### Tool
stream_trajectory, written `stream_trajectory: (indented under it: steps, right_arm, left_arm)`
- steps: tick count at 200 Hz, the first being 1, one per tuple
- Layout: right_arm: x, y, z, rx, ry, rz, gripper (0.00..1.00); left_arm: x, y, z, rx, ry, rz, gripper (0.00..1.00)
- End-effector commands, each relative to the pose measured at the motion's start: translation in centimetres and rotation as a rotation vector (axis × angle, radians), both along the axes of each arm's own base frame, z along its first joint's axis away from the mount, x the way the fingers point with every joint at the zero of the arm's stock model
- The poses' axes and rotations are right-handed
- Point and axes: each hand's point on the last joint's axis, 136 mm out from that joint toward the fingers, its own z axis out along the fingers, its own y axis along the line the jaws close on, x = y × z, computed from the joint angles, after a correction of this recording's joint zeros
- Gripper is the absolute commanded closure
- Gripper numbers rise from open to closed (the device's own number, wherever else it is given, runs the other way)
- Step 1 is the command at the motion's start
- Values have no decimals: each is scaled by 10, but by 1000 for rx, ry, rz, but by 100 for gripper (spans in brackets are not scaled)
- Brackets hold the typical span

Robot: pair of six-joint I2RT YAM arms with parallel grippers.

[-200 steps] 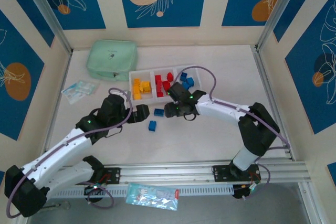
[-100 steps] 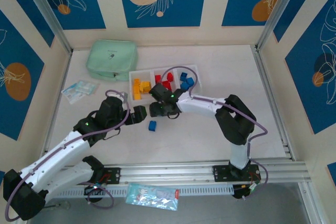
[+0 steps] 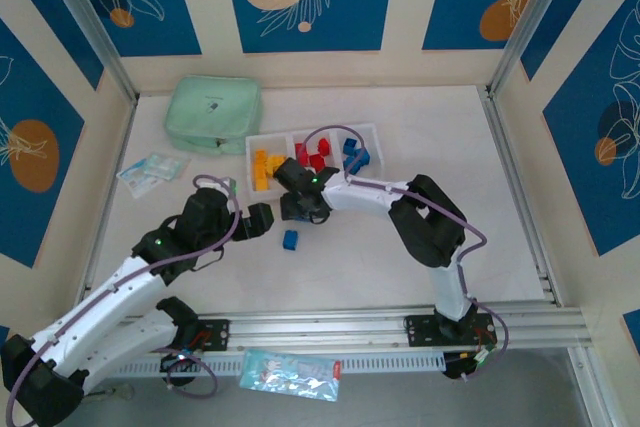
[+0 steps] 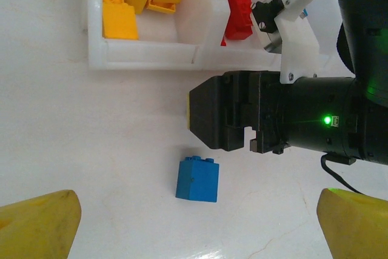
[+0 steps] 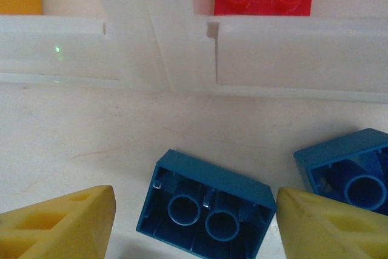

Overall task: Sort the legos into containers by color
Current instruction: Pick up the lego from the center of the table.

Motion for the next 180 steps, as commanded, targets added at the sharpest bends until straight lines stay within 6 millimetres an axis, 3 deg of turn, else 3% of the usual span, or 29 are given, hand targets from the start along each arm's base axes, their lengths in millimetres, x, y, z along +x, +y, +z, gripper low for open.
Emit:
stream_trajectory:
  steps: [1,36,79,132,180]
  right_arm:
    - [1,1,-3,-35,-1,-10,33]
    - [0,-1,-6,-49,1,-4,41]
    - [-4,1,5,-43,-18,17,48]
    - [-14,-6,43,9,-64,40,51]
    - [-11,-39,81,52,-112,4,51]
  left_arm:
    - [0,10,-3,28,-1,25,1]
    - [0,10,-3,27,2,26,1]
    - [1,8,-1,19,-2,22,1]
    - [0,-2,10,-23,3,-14,1]
    - [5,-22,21,-78,14,-74,1]
